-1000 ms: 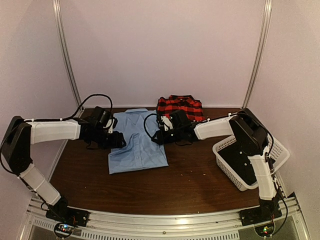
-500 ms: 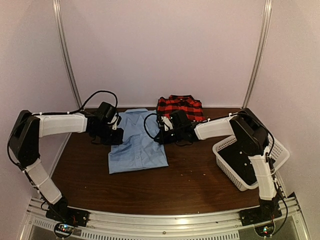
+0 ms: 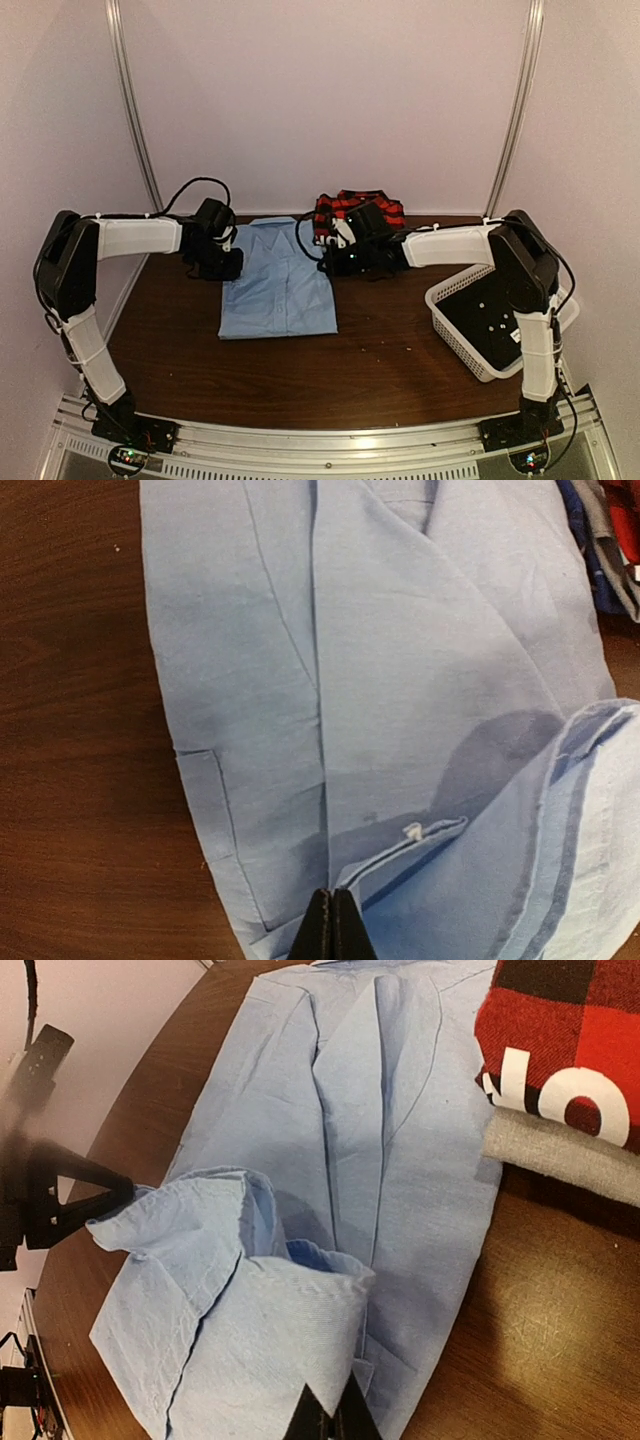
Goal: Fold and stack the long sleeve shirts
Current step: Adjust the 2/3-rectangle-folded shirt at the center of the board.
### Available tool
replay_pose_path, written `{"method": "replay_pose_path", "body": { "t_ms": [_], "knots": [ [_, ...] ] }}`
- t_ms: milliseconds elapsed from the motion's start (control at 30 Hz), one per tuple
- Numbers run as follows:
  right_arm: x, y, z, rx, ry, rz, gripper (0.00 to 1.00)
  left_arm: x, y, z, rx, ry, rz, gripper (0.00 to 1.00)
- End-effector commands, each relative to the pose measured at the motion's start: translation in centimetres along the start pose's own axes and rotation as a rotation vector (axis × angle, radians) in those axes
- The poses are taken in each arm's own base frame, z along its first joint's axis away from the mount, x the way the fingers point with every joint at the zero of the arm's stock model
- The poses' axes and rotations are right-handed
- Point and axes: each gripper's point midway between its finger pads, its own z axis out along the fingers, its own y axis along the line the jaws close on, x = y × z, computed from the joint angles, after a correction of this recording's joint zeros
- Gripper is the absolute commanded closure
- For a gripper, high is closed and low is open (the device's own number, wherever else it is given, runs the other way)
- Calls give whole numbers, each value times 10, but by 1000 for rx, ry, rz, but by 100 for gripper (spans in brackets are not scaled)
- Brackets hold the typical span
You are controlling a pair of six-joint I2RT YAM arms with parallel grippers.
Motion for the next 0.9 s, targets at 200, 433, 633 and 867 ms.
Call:
{"method": "replay_pose_path", "body": {
  "t_ms": [200,433,633,867],
  "knots": [
    [7,-22,33,60,52,-25,100,-12,10,-16,4,-50,-63,100],
    [4,-27,44,58,51,-21,100,-11,18,-18,-7,-46,-87,100],
    [3,-35,39,92,57,-16,88,-17,28,-2,-18,-14,-92,100],
    [-13,-41,16,183,38,-55,45,-36,57,-12,-88,-52,-116,57]
  ]
}}
